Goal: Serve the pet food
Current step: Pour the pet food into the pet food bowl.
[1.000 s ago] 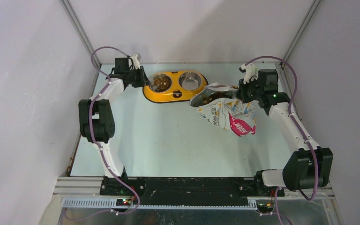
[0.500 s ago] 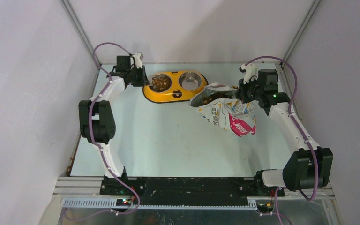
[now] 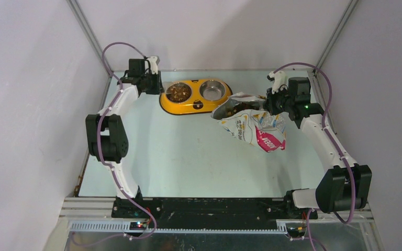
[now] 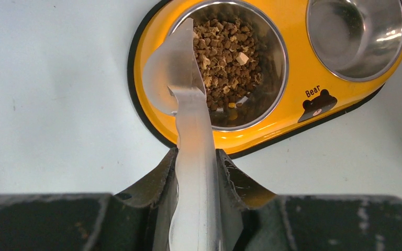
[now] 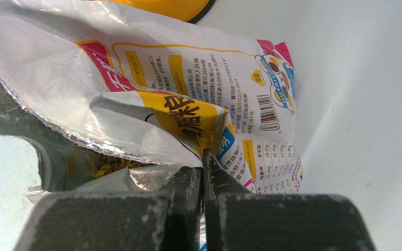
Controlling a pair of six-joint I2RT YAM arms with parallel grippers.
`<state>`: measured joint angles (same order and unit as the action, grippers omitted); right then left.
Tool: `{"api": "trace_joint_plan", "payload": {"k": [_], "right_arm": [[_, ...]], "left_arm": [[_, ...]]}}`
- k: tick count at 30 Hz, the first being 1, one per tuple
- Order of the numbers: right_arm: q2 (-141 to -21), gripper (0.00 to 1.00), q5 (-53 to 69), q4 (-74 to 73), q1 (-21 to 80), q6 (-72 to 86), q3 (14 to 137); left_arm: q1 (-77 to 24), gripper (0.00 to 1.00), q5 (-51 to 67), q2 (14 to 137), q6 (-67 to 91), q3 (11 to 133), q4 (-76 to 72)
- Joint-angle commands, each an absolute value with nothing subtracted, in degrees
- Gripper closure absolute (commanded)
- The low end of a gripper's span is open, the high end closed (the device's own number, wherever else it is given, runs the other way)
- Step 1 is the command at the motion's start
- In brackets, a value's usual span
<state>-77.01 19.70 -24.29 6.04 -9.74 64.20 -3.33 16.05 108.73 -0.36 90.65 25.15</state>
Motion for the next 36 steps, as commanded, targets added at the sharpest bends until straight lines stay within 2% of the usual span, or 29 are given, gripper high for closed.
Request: {"api": "trace_joint_plan", "payload": {"k": [1, 36], "right_arm": [[-75.51, 1.0, 17.53, -27.26, 5.29, -11.21, 63.41], [-75.62, 1.0, 18.02, -27.54, 5.45, -11.5, 63.46]], "left_arm": [[-4.26, 1.0, 14.61, 104.28, -2.94, 93.56, 25.55], [-8.91, 1.0, 7.31, 95.42, -4.88, 91.3, 27.54]]}}
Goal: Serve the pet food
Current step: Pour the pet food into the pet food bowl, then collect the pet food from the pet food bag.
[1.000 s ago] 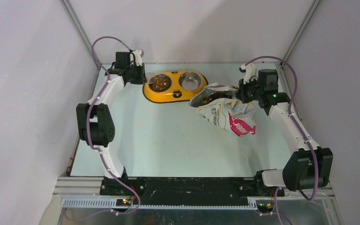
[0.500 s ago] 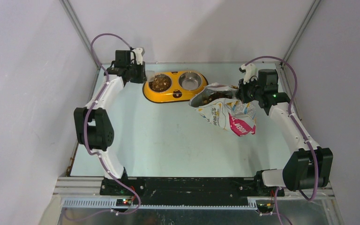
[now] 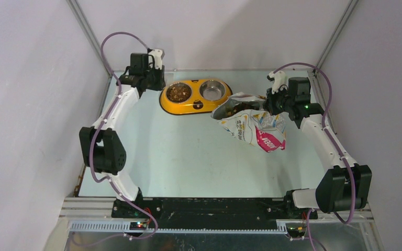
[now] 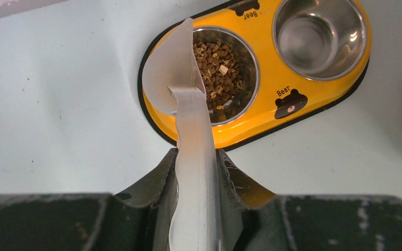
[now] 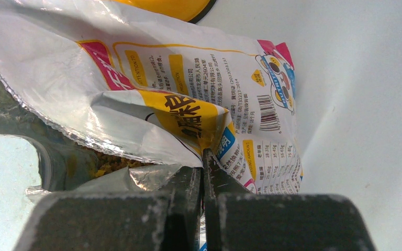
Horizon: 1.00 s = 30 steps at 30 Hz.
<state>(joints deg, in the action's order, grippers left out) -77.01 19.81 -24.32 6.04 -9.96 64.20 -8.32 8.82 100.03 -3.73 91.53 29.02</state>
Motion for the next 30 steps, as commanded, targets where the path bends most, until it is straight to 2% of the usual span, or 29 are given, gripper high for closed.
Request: {"api": "trace_joint_plan", "payload": {"k": [1, 14, 30], "right_arm": [[-75.48, 1.0, 18.02, -27.57, 5.45, -11.51, 63.46], [-75.26, 1.0, 18.54, -27.72, 5.41, -11.27, 63.43], [-74.45, 1.0, 18.81, -26.99, 5.33, -11.13, 62.94]], "left_arm": [[-8.89, 1.0, 7.5, 95.21, -4.68, 91.18, 27.44], [-8.27, 1.0, 17.56, 90.74, 2.19, 90.22, 27.52], [-8.38, 1.0, 28.57, 87.39, 7.98, 97.1, 33.04]]}}
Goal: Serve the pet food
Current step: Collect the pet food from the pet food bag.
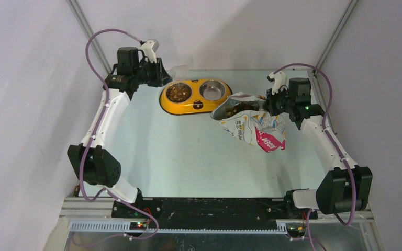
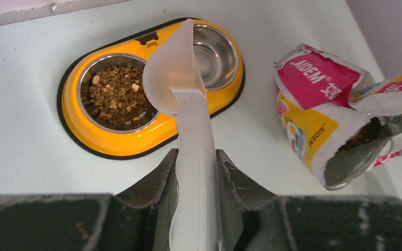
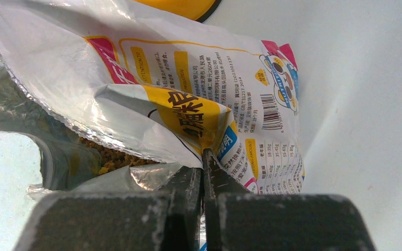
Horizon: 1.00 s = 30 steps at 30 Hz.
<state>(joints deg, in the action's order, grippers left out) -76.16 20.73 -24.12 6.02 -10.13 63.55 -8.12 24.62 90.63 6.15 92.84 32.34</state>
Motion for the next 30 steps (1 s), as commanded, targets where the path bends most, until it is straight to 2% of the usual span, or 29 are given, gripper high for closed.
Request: {"api": "trace_joint_plan", "payload": {"k": [1, 13, 22, 30], "right_arm": [[-74.44, 1.0, 18.74, -27.03, 5.31, -11.1, 62.98], [-74.61, 1.0, 18.47, -26.98, 5.33, -10.82, 62.96], [-74.53, 1.0, 18.46, -26.98, 5.38, -10.93, 62.93], [-74.22, 1.0, 17.37, -26.01, 6.08, -10.85, 63.01]], "left_arm": [[-8.8, 1.0, 29.11, 87.38, 7.99, 97.46, 33.35], [-16.3, 1.0, 35.44, 86.64, 5.18, 104.38, 40.34], [-25.54, 1.0, 38.95, 87.23, 0.28, 106.39, 46.11], [-27.99, 1.0, 42.06, 86.09, -2.95, 106.72, 48.87]]}}
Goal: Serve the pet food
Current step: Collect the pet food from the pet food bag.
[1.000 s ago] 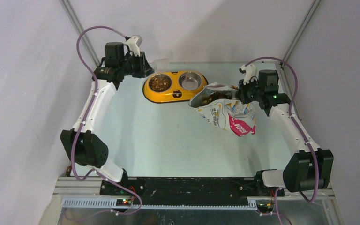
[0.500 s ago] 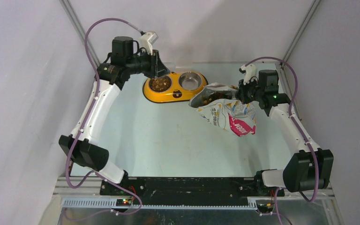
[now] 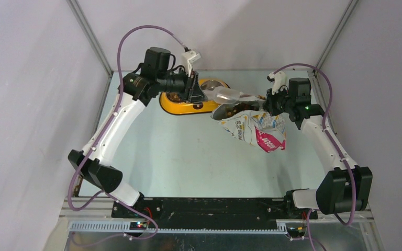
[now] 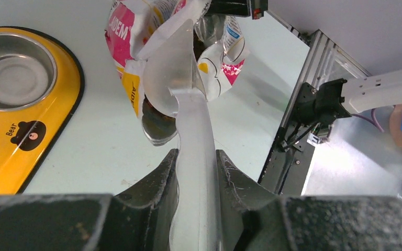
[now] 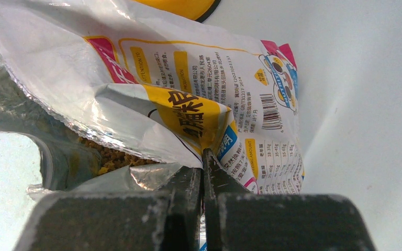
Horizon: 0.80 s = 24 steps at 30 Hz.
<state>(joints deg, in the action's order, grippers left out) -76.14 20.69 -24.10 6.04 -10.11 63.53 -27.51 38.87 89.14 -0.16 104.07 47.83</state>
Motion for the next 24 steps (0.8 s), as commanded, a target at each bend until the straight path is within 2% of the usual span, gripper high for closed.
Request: {"api": "trace_joint_plan", "payload": {"k": [1, 7, 17, 24], "right_arm": [[-73.97, 1.0, 16.23, -25.84, 6.34, -10.86, 63.08], [-73.81, 1.0, 12.17, -29.32, 8.2, -11.59, 69.03], [-72.87, 1.0, 16.31, -38.61, 9.75, -11.86, 84.04], [-71.58, 1.0, 16.75, -41.91, 15.58, -11.97, 87.97]], "left_arm": [[-28.15, 1.0, 42.42, 86.02, -3.1, 106.64, 49.09], [-29.61, 1.0, 41.77, 85.46, -4.92, 104.2, 50.81], [-31.47, 1.0, 38.08, 85.94, -6.04, 101.86, 50.12], [-34.01, 1.0, 28.38, 87.93, -4.55, 101.76, 47.35]]}}
